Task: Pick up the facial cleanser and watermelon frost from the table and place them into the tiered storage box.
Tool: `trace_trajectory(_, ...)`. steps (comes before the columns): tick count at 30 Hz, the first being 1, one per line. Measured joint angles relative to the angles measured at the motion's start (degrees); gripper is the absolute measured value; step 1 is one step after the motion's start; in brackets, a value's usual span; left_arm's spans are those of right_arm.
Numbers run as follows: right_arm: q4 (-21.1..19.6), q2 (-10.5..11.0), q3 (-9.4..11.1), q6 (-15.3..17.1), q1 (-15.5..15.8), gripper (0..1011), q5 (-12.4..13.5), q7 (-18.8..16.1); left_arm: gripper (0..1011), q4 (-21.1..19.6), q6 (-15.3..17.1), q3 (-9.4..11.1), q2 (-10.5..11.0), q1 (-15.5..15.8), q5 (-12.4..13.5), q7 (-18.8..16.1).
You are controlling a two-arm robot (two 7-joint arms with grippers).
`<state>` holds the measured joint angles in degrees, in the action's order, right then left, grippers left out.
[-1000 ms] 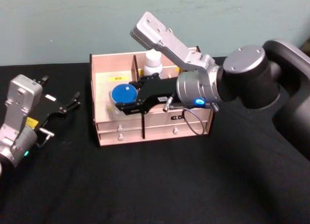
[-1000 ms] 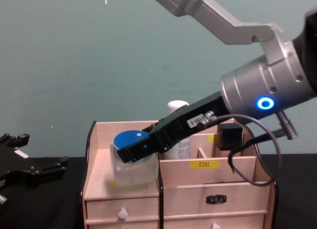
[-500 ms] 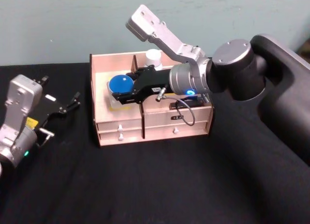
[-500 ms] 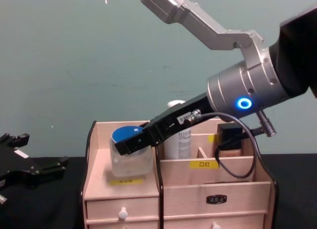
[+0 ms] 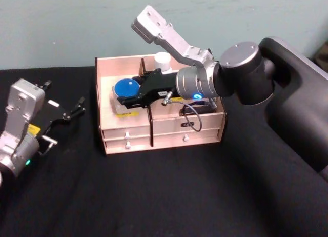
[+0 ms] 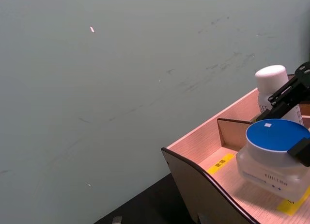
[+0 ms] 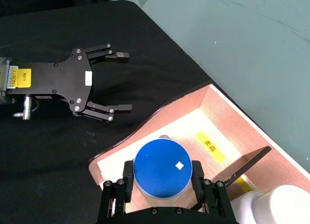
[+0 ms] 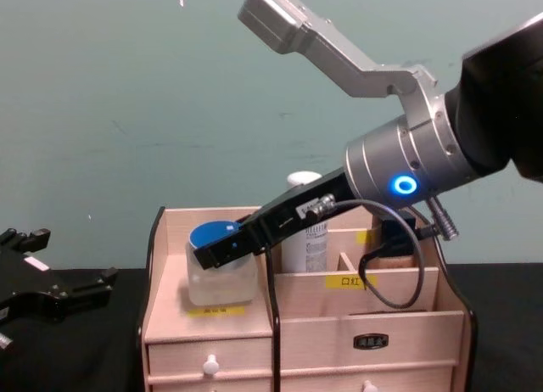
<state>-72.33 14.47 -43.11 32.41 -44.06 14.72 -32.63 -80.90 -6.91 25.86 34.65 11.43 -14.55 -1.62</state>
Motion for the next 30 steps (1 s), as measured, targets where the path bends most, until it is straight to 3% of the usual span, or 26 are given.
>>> trace_trajectory(16, 1.4, -0.9, 0.1, 0.1, 0.2, 722, -0.7, -0.1, 1009, 0.0, 0.0, 0.0, 0.0, 0.0, 0.0, 0.0)
trace_trajectory(27, 1.1, -0.8, 0.1, 0.1, 0.2, 991, -0.6, 0.0, 1009, 0.0, 0.0, 0.0, 0.0, 0.0, 0.0, 0.0)
trace_trajectory(30, -0.3, -0.5, 1.1, -0.5, 1.2, 1002, -0.5, 0.7, 1009, 0.0, 0.0, 0.0, 0.0, 0.0, 0.0, 0.0)
